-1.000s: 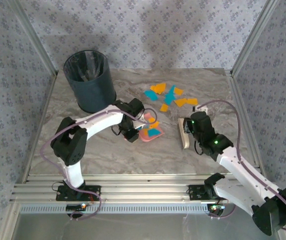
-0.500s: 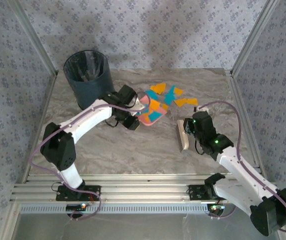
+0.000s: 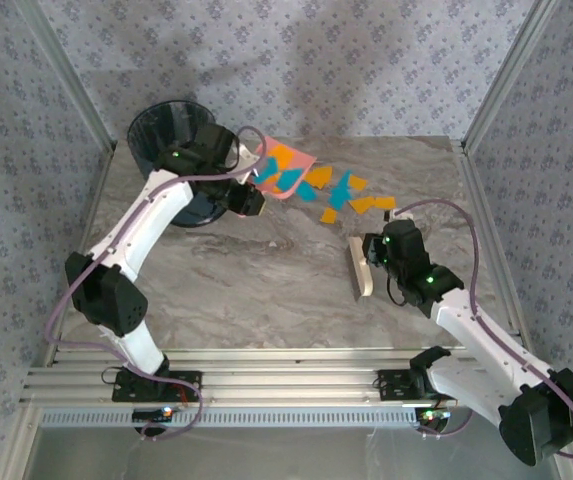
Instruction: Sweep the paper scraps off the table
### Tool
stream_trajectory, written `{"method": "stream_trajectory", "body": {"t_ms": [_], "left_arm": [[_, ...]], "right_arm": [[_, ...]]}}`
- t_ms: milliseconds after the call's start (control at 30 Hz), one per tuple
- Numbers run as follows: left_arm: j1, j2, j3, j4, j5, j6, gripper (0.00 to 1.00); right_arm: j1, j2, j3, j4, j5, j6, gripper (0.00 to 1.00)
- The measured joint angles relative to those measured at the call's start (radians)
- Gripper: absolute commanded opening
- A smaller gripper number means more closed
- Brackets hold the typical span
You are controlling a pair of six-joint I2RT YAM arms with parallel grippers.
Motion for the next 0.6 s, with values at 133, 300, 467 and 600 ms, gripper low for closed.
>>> {"method": "stream_trajectory", "body": {"t_ms": [133, 300, 467, 600], "left_arm": [[0.052, 0.004, 0.072, -0.030, 0.042, -0.020, 0.00], [0.119, 0.018, 0.152, -0.039, 0.122, -0.055, 0.00], [0.191, 0.032, 0.205, -0.027, 0.217, -0.126, 0.00], [0.267, 0.048, 0.220, 0.017, 0.307, -0.211, 0.00]], "right_arm": [[-0.002, 0.006, 0.000, 0.006, -0.004, 0.000, 0.00], [-0.003, 0.015, 0.000, 0.016, -0.011, 0.004, 0.00], [-0.003, 0.027, 0.003, 0.027, -0.011, 0.004, 0.00], [-0.003, 0.032, 0.005, 0.030, -0.012, 0.004, 0.00]]}}
